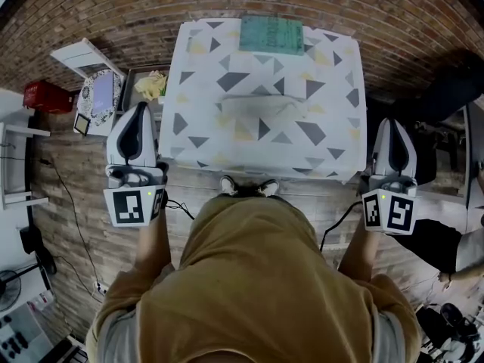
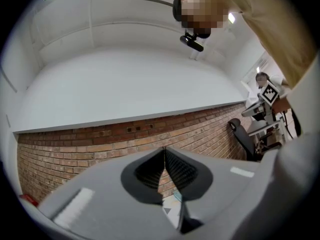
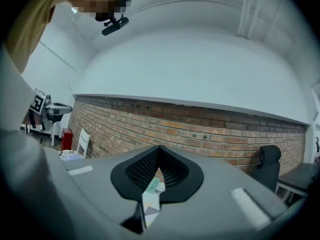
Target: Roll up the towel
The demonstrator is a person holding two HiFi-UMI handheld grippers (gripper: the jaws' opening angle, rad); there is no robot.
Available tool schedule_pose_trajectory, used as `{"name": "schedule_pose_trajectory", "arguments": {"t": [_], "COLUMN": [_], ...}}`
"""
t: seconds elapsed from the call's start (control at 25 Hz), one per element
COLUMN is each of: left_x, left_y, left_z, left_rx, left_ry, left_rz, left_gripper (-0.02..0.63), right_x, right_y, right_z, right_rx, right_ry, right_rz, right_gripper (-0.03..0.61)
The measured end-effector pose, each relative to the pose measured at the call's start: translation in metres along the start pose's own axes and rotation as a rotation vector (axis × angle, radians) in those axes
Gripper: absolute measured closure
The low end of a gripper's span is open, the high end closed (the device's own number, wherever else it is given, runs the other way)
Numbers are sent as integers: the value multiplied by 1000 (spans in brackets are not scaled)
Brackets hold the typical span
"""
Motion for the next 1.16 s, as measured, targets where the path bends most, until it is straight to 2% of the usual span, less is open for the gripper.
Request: {"name": "schedule_pose_trajectory", "arguments": {"t": [0.56, 0.72, 1.16], "left_x": [-7, -7, -10], "left_y": [2, 0, 2], "left_z": [-4, -1, 0], "left_rx": [26, 6, 20], "left_ry": [-3, 7, 10], "left_rz": [10, -1, 4], "left_gripper": [549, 549, 551], "right_x": [-3, -5, -10], "right_y": [-11, -11, -11], "right_z": [-1, -1, 0], "right_rx": [-23, -22, -22], "right_ry": [-9, -6, 5], "right_rz": [11, 8, 9], "right_gripper": [575, 575, 575]}}
Point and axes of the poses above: the fingertips, and each gripper's own axes: x backward along the fingers, z to its left, y out of its top, the point moved 5 cm from there along x, backward along the fingers, and after that the axes turned 15 degrees about z, right-handed, at the moved point
